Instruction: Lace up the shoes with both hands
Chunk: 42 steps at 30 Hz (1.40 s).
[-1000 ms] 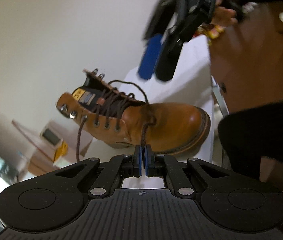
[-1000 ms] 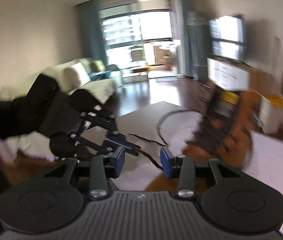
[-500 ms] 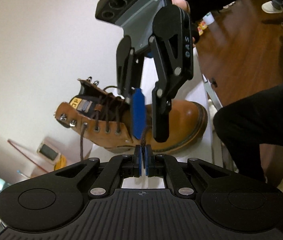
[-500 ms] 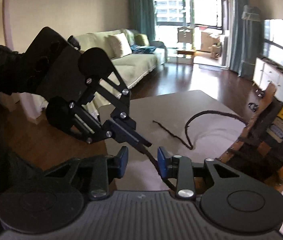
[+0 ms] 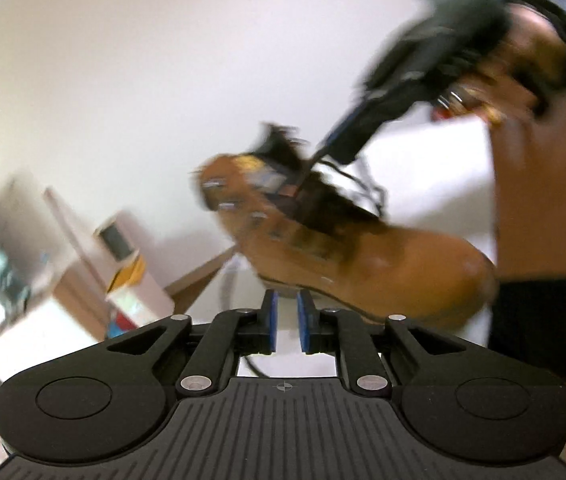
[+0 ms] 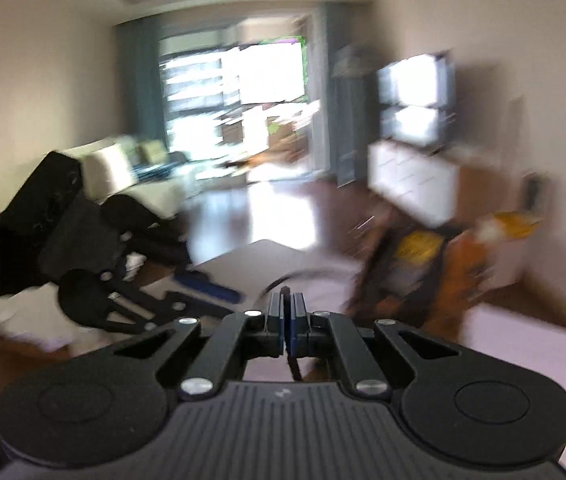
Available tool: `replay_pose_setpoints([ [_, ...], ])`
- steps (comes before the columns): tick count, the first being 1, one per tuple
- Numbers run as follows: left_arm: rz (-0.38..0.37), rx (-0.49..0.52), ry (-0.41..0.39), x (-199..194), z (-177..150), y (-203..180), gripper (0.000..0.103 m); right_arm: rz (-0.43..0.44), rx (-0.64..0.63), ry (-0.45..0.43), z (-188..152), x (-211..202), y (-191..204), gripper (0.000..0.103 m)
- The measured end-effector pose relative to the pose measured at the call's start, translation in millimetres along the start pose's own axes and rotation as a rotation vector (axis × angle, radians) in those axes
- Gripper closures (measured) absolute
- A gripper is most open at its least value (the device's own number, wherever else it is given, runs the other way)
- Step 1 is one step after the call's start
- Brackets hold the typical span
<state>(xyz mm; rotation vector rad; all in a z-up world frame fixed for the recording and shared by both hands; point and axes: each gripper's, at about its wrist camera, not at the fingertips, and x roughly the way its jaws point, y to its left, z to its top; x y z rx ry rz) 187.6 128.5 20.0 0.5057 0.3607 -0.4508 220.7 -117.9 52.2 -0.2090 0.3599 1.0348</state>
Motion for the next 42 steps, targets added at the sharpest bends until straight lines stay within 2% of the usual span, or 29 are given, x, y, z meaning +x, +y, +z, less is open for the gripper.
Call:
replay_pose_setpoints([
  [1,0.002,-0.017,-0.006,3.5,3.2,5.9,0.06,-0.06,-0.025,-0.008,4.0,0.4,5.9,0.099],
  [3,0.005,-0.05,-0.019,10.4,9.6,17.5,0.061,-0.129,-0.073,-0.001,8.0,8.3,16.9,0.099],
  [8,0.0,-0.053,-0.027,25.4,17.3,29.2,0.065,-0.281,-0.254,0.047,7.4,39.3,50.8,0.099],
  [12,-0.02,-0.101,-0.038,30.9,15.3,38.8,0.065,-0.375,-0.335,0.07,5.7,57.8,68.2,0.099],
  [19,-0.037,-0.175,-0.066,35.0,6.8,50.7,0.064,-0.419,-0.372,0.102,2.7,86.7,79.0,0.099],
  [25,-0.074,-0.222,-0.077,44.1,1.0,64.7,0.065,-0.416,-0.382,0.129,0.4,103.7,83.3,0.099],
  [26,-0.097,-0.196,-0.078,46.9,0.3,65.3,0.072,-0.417,-0.384,0.131,0.9,105.9,83.2,0.099],
  [27,-0.113,-0.162,-0.087,48.6,0.3,65.3,0.075,-0.419,-0.392,0.134,0.5,108.1,83.4,0.099],
  [31,-0.118,0.014,-0.127,53.2,3.7,54.0,0.075,-0.428,-0.41,0.139,-3.2,107.8,84.8,0.099],
  [34,-0.116,0.222,-0.171,55.1,5.7,40.7,0.075,-0.435,-0.415,0.143,-4.6,106.2,87.2,0.099],
  [37,-0.128,0.35,-0.177,56.2,6.2,32.5,0.073,-0.445,-0.417,0.151,-5.7,105.7,88.8,0.099],
  [39,-0.138,0.417,-0.179,58.0,5.6,27.8,0.074,-0.458,-0.427,0.161,-5.6,107.3,90.3,0.099],
  [42,-0.129,0.464,-0.188,60.8,4.7,24.6,0.074,-0.472,-0.451,0.174,-5.0,112.5,92.6,0.099],
])
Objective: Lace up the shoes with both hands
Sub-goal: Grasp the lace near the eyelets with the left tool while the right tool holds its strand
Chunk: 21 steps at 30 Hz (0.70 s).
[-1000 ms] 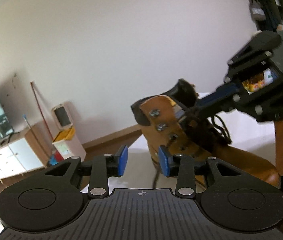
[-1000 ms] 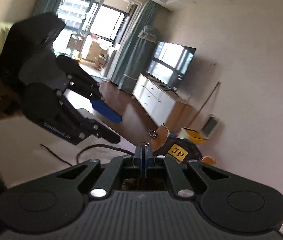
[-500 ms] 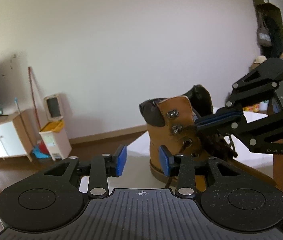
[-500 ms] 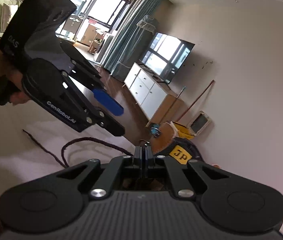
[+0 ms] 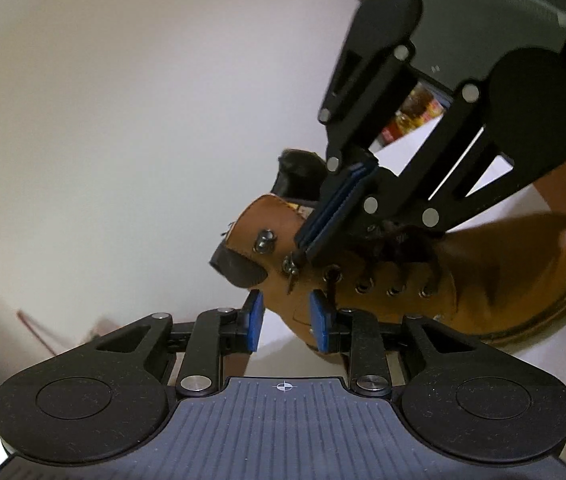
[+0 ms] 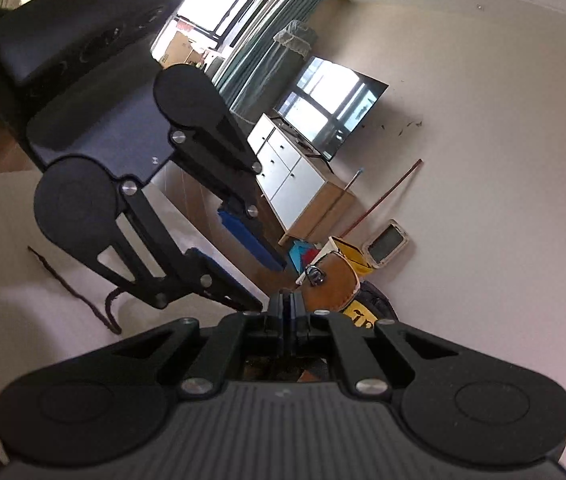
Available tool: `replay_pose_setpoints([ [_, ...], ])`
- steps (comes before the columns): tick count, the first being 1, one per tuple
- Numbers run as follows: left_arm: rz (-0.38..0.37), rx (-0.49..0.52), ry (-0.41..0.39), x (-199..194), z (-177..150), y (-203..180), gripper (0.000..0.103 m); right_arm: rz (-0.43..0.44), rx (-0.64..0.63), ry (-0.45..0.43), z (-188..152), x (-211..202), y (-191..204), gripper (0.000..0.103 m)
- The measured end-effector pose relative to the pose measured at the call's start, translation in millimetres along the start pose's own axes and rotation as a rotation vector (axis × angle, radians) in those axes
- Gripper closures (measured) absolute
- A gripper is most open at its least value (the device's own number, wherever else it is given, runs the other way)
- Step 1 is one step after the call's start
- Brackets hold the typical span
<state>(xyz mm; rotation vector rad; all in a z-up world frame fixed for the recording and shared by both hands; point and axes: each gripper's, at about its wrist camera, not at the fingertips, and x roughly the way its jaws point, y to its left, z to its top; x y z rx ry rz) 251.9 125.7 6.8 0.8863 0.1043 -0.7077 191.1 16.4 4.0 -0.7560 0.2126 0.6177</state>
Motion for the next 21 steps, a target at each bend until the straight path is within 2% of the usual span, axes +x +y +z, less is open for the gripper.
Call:
replay_pose_setpoints([
  [4,0.003,0.044,-0.01,2.1,1.4,-2.3,0.076,-0.002,-0.014,0.005,1.6,2.5,3.0,0.099],
  [8,-0.014,0.101,-0.019,1.5,2.4,-7.2,0.091,-0.001,-0.015,0.007,1.0,3.5,3.1,0.099],
  [13,-0.008,0.156,-0.014,0.0,4.3,-15.2,0.099,-0.001,-0.014,0.005,0.3,3.9,5.0,0.099],
  [16,0.045,0.145,0.021,0.9,8.9,-18.3,0.103,0.003,-0.007,0.001,0.1,4.3,4.4,0.099],
  [18,0.094,0.089,0.048,-1.3,10.3,-14.0,0.103,0.007,-0.003,-0.003,-0.3,2.4,4.5,0.098],
  [21,0.127,0.02,0.088,-5.2,4.2,-9.6,0.103,0.007,0.011,-0.014,-4.0,-4.4,3.2,0.09],
])
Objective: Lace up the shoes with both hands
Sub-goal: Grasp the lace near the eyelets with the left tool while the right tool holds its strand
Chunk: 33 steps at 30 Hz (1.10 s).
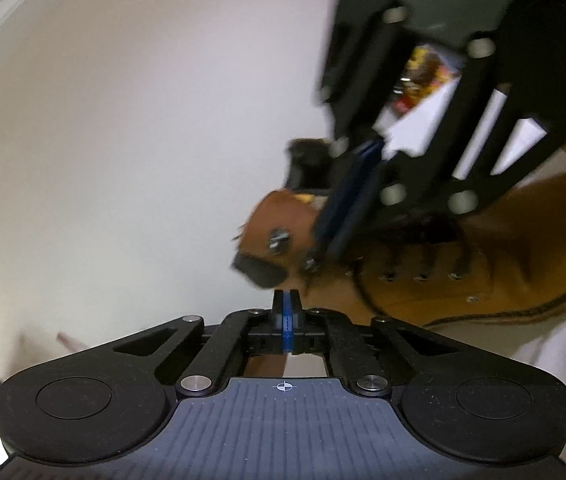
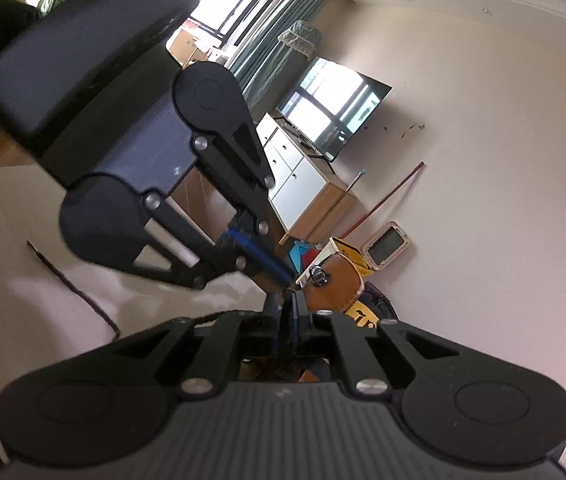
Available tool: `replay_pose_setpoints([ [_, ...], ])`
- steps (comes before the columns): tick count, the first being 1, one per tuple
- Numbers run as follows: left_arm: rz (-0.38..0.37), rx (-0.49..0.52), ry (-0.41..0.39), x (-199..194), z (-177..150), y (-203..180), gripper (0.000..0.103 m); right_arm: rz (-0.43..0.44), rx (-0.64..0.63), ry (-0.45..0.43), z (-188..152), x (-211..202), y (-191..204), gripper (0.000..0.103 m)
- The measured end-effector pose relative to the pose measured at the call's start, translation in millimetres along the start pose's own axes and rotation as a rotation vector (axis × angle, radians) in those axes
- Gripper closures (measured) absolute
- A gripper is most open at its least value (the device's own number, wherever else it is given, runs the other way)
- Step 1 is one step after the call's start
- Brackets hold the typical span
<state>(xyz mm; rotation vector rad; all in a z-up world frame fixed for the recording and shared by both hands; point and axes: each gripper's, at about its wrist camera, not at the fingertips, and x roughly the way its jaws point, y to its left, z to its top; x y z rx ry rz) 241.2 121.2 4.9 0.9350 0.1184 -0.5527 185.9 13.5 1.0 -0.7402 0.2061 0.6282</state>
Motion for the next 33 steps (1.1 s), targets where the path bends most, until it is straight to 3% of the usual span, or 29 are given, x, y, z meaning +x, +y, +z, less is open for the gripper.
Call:
replay_pose_setpoints([
  [4,0.009,-0.082,0.09,-1.7,-24.7,1.1,0.103,-0.004,0.032,-0.01,-7.2,-10.6,-7.5,0.082],
  [6,0.004,-0.113,0.092,-4.9,-32.2,-0.1,0.103,-0.005,0.05,-0.009,-12.3,-16.8,-10.2,0.075],
  [10,-0.026,-0.073,0.017,-15.1,-25.9,-9.6,0.102,-0.016,0.066,-0.015,-17.4,-22.4,-15.6,0.073],
  [15,-0.038,0.063,-0.046,-20.6,-5.9,-24.5,0.098,-0.018,0.074,-0.011,-20.1,-24.4,-22.3,0.07],
  [20,-0.049,0.072,-0.075,-18.5,1.5,-23.3,0.097,-0.021,0.085,-0.007,-21.3,-24.6,-27.3,0.07],
  [21,-0.054,0.075,-0.082,-19.7,2.5,-23.4,0.095,-0.019,0.086,-0.007,-21.4,-24.3,-27.8,0.07],
  [23,-0.063,0.09,-0.089,-11.1,2.8,-17.4,0.078,-0.016,0.088,-0.009,-21.8,-24.7,-28.8,0.067],
  [25,-0.065,0.103,-0.092,-2.3,4.2,-17.2,0.074,-0.016,0.091,-0.014,-22.0,-24.9,-30.8,0.066],
  [28,-0.071,0.116,-0.096,1.1,9.4,-16.7,0.075,-0.016,0.092,-0.012,-23.6,-29.4,-27.8,0.065],
  [30,-0.075,0.132,-0.091,1.7,10.6,-17.2,0.085,-0.017,0.094,-0.011,-24.4,-29.6,-27.9,0.064],
  [31,-0.077,0.14,-0.088,2.0,11.2,-17.4,0.101,-0.017,0.096,-0.01,-24.9,-29.1,-28.7,0.063],
  [33,-0.073,0.144,-0.081,2.3,12.4,-17.7,0.101,-0.018,0.1,-0.007,-25.7,-28.8,-30.0,0.063],
])
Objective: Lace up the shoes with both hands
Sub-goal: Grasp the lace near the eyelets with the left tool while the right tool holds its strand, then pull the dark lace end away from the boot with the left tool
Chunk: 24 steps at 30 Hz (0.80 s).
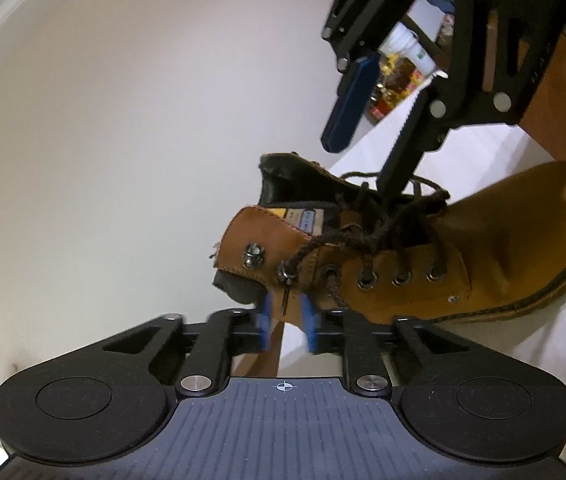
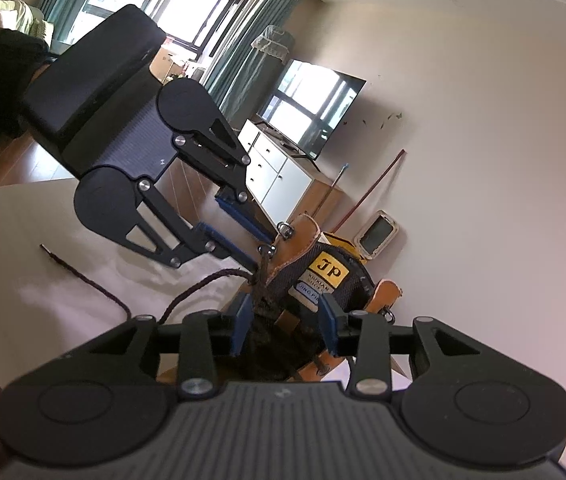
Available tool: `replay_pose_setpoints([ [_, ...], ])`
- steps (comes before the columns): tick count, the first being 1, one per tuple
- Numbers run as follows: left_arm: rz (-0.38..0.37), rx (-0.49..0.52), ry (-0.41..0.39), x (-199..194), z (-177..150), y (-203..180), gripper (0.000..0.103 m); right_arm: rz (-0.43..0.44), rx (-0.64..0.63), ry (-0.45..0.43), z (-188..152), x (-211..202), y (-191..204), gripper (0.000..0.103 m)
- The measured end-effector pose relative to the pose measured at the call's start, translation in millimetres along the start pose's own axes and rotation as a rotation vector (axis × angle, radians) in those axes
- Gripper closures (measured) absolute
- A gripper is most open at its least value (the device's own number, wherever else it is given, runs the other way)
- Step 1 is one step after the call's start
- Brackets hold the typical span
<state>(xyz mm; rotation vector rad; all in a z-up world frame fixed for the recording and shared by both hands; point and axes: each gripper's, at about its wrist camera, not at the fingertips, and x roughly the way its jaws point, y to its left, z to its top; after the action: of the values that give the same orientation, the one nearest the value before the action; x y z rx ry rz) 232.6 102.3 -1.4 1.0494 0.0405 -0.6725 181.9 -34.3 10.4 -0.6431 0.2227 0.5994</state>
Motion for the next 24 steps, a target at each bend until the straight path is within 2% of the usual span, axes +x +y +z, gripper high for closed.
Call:
replay_pose_setpoints([
  [4,0.04,-0.044,0.035,-3.5,-4.4,3.1,0.101,-0.004,0.005,0.002,-0.9,-2.3,-1.6,0.063],
  [7,0.069,-0.087,0.092,-2.4,-15.1,5.7,0.101,-0.011,0.007,0.009,-3.3,-3.1,-2.6,0.06],
  [12,0.088,-0.209,0.303,13.6,-58.4,5.1,0.101,-0.025,0.02,0.025,-10.9,-5.6,-5.9,0.058],
  [18,0.091,-0.33,0.456,15.3,-106.2,-2.3,0.101,-0.038,0.04,0.043,-17.5,-11.0,-9.1,0.058],
  [21,0.078,-0.356,0.481,7.7,-126.4,-3.6,0.101,-0.032,0.047,0.047,-19.0,-10.9,-9.2,0.058],
  [24,0.06,-0.372,0.474,3.1,-126.3,-7.7,0.101,-0.015,0.052,0.04,-17.9,-10.9,-6.5,0.058],
])
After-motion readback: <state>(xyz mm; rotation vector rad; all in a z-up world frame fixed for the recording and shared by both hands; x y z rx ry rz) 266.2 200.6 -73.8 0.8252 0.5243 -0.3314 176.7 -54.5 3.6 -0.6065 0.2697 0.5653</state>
